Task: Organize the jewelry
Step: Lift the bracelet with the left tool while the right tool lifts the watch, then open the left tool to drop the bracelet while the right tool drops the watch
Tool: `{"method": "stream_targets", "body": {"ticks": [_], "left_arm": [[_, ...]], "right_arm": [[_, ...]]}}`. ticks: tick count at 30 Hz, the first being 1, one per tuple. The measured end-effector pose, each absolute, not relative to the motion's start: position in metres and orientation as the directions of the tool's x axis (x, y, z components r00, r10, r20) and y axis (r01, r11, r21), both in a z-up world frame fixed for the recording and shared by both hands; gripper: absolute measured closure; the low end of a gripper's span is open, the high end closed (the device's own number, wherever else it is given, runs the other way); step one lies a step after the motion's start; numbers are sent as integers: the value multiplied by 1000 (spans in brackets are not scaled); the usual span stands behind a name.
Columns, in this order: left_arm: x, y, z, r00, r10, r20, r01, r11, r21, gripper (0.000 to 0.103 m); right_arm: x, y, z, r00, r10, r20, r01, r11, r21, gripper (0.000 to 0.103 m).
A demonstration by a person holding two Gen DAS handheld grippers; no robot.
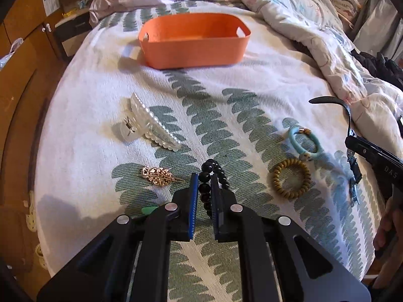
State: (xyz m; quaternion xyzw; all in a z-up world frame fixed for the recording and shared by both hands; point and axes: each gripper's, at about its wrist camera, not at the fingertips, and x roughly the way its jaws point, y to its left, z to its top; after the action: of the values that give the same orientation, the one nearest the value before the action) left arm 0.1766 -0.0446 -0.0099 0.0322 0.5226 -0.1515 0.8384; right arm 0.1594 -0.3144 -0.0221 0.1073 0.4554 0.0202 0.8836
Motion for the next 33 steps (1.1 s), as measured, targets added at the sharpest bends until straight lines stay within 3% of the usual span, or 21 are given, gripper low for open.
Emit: {"method": "stream_targets", "body": {"ticks": [12,24,33], "left_arm": [[146,-34,35,482,-230,-846,283,954,-98,93],[78,-16,74,557,-252,-792,278,954,-108,95],[40,5,67,581,-231,-780,243,964,-105,95]], "right_arm": [[119,-301,31,673,153,-723,7,977,214,59],[23,-286,77,739,221,-636,-61,963,264,59],[-21,-251,49,677,248,-693,-96,963,251,59]]}}
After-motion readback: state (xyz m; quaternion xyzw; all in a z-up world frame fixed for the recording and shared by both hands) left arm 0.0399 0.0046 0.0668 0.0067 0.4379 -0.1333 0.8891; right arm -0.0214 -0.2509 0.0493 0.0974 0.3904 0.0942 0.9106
